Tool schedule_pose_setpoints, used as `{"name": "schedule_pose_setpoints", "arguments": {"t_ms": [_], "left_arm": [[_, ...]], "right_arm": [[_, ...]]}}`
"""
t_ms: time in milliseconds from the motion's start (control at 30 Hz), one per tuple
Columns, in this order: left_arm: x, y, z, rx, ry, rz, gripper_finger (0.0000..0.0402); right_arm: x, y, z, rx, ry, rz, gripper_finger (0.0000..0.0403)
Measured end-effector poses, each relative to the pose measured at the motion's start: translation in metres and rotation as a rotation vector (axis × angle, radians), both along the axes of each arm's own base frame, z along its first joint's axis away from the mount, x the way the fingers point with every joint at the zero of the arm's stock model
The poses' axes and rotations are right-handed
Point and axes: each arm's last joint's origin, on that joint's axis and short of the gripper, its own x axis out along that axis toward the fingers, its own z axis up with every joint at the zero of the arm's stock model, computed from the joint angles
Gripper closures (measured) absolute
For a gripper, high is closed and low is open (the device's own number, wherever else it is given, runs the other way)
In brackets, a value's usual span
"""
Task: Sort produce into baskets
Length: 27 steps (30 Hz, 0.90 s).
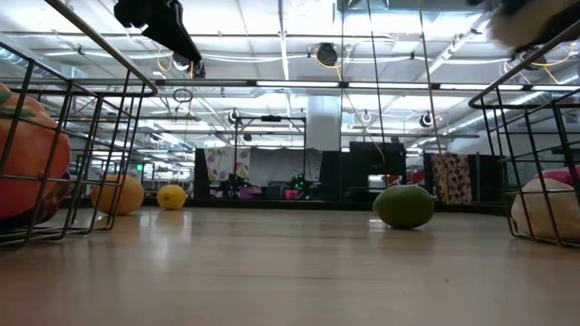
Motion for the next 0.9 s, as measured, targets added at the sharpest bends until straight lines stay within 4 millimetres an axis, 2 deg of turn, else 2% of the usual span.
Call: {"name": "schedule_pose_setpoints", "arguments": {"t_ms": [267, 600, 733, 900], "left_arm": [[0.0, 0.0, 0.0, -0.006, -0.005, 0.006, 0.034], [0.0, 0.0, 0.0, -0.034, -0.027, 0.031, 0.034], [0.002, 0.0, 0.001, -0.039, -0.051, 0.031, 0.034], [0.006, -0.001, 0.003, -0.051, -0.09, 0.028, 0.034]], "right_arm": [[-0.015, 0.068, -0.006, 0.15, 0.003, 0.105, 0.0184], [-0.026, 0.131, -0.038, 0.158, 0.095, 0.178, 0.0183], [-0.026, 0.138, -0.05, 0.133, 0.157, 0.158, 0.0176], [-0.023, 0.138, -0.054, 0.1, 0.146, 0.122, 0.015]]}}
